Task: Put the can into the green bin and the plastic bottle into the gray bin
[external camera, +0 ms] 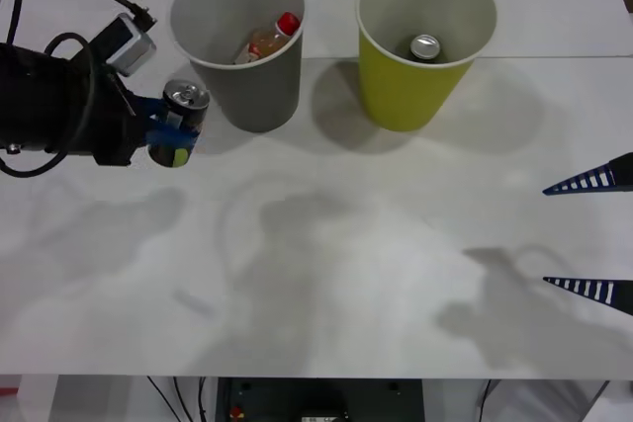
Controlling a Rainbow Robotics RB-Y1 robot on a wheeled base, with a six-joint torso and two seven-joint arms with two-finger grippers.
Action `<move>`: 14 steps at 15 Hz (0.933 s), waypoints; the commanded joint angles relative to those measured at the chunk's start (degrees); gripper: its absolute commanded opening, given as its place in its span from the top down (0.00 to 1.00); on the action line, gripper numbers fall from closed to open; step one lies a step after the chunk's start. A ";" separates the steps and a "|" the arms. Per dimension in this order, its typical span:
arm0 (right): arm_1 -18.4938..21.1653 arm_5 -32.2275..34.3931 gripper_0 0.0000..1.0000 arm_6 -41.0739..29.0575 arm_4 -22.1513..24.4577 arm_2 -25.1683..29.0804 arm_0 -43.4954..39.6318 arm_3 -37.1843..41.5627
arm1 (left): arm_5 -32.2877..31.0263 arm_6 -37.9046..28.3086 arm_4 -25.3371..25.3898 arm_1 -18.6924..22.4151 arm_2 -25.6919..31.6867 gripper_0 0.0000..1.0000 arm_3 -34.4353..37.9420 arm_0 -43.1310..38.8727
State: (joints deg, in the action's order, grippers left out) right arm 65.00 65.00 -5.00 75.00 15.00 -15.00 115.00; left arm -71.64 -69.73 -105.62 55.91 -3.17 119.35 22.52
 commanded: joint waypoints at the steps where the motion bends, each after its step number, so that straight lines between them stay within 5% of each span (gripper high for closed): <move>1: 0.00 0.00 0.00 0.00 0.00 0.00 0.00 0.00 | -8.69 -1.72 1.03 -0.36 -0.17 1.00 0.36 7.45; 5: 0.00 0.00 0.00 0.00 0.00 0.00 0.00 0.00 | -14.40 -4.36 1.38 -1.94 -4.13 1.00 -5.18 19.84; 8: 0.00 0.00 0.00 0.00 0.00 0.00 0.00 0.00 | -13.96 -4.36 0.85 -3.17 -14.68 1.00 -16.52 33.81; 14: 0.00 0.00 0.00 0.00 0.00 0.00 0.00 0.00 | -18.36 -1.11 -5.13 -14.68 -18.10 1.00 -35.15 49.37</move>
State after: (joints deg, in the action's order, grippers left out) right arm 65.00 65.00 -5.00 75.00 15.00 -15.00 115.01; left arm -89.95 -70.89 -110.25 42.36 -21.26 85.71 70.88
